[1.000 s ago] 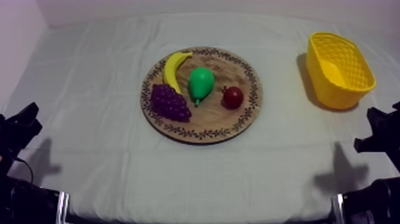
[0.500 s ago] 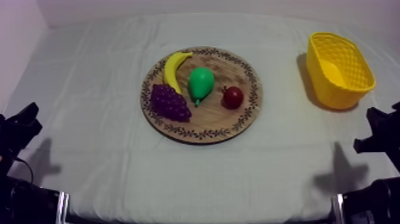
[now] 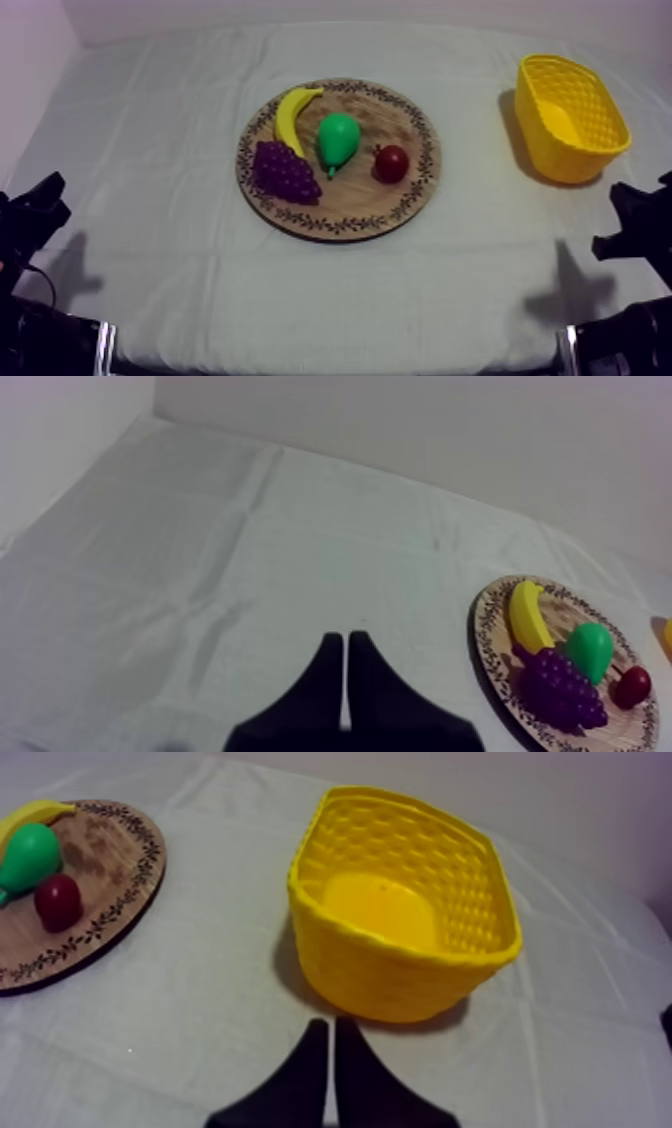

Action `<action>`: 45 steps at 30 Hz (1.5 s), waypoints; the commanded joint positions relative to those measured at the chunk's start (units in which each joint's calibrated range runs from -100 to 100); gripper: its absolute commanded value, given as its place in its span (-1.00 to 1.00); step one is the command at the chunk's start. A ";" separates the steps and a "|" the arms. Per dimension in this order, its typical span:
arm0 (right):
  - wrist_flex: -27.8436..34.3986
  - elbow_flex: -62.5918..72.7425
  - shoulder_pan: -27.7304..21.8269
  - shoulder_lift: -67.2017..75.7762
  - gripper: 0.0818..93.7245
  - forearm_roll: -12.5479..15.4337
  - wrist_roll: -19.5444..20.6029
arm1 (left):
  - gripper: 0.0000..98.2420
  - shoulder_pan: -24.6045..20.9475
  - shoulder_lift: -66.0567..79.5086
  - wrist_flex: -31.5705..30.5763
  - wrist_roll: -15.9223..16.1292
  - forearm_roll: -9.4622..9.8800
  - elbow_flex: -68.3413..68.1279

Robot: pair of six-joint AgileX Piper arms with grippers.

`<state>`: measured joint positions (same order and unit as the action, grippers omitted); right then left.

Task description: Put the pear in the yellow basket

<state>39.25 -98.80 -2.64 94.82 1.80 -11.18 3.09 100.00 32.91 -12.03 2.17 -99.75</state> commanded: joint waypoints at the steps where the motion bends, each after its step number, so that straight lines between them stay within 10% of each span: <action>1: 0.06 3.14 -0.91 -1.70 -0.99 1.39 -0.15 | -1.00 -0.01 0.00 -0.01 -0.02 0.00 -0.03; 20: 22.52 65.83 -0.19 -48.91 -0.99 10.50 4.21 | -1.00 -0.01 0.00 -0.01 -0.01 0.00 -0.03; 45: 28.26 89.97 22.02 -92.83 -0.99 4.99 25.37 | -1.00 -0.01 0.00 -0.01 -0.01 0.00 -0.03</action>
<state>67.51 -9.75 18.56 5.73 6.74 12.72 3.09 100.00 32.91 -12.03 2.17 -99.75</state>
